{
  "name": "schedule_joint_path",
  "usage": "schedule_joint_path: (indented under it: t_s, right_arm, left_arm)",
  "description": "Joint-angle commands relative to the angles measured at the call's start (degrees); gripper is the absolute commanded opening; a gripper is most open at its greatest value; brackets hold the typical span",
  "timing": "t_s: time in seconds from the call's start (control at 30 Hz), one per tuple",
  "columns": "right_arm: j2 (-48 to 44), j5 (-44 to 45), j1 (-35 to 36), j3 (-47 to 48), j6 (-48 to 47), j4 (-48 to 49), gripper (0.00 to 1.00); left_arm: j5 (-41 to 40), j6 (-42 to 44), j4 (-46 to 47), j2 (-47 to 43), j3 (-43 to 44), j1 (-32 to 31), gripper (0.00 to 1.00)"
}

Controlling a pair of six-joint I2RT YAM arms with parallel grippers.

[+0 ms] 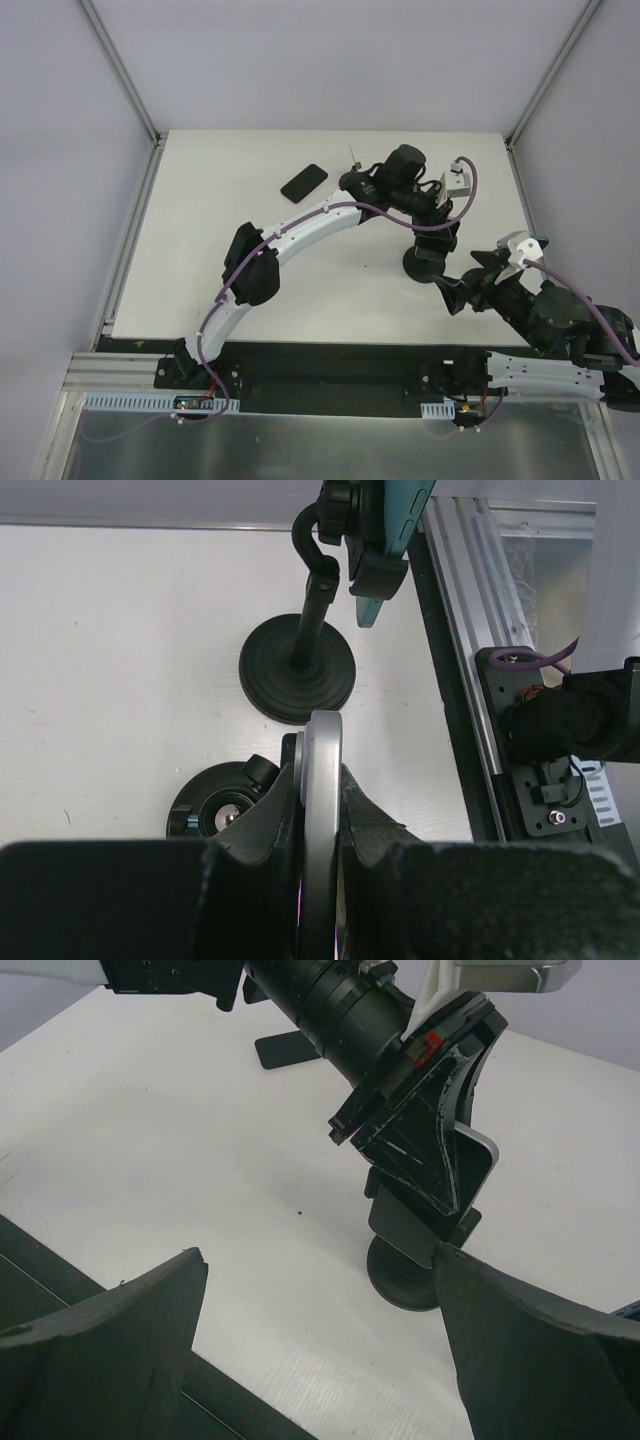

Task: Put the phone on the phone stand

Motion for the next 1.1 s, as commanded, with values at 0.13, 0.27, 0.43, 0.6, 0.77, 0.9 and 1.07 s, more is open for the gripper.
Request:
schedule_joint_path:
  t_s: [0.13,0.27,0.43,0.6,0.77,0.9,1.07]
  right_arm:
    - [-3.15,0.14,0.07,1.29,-1.11,2.31,0.96]
    - [-2.98,-0.3,0.07,1.11,-1.02,2.13,0.96]
    - [-3.07,-0.65,0.07,0.85,-0.67,2.22,0.96]
    - [-2.28,1.01,-0.01,0.59,0.29,1.96,0.99]
    - [-0.08,4.36,0.07,1.2,0.91,1.43,0.97]
    - [2.29,5.67,0.07,0.32,-2.25,5.38,0.97]
    - [11.23,7.69,-0.01,0.58,-10.93,15.92,0.97]
  left_arm:
    - [-0.07,-5.58,4.94,-3.29,1.44,-3.72,0.0]
    - [-1.3,-6.29,4.94,-3.12,1.61,-4.34,0.0]
    - [-2.53,-6.03,4.94,-2.5,1.0,-4.34,0.0]
    - [-4.9,-6.38,4.94,-3.46,0.47,-4.17,0.41]
    - [-7.1,-9.1,6.17,-8.99,-2.51,-2.85,0.69]
    - [-7.37,-12.0,7.22,-17.51,-9.79,-1.01,0.74]
    - [-17.78,-15.33,8.71,-36.11,-30.61,2.33,0.78]
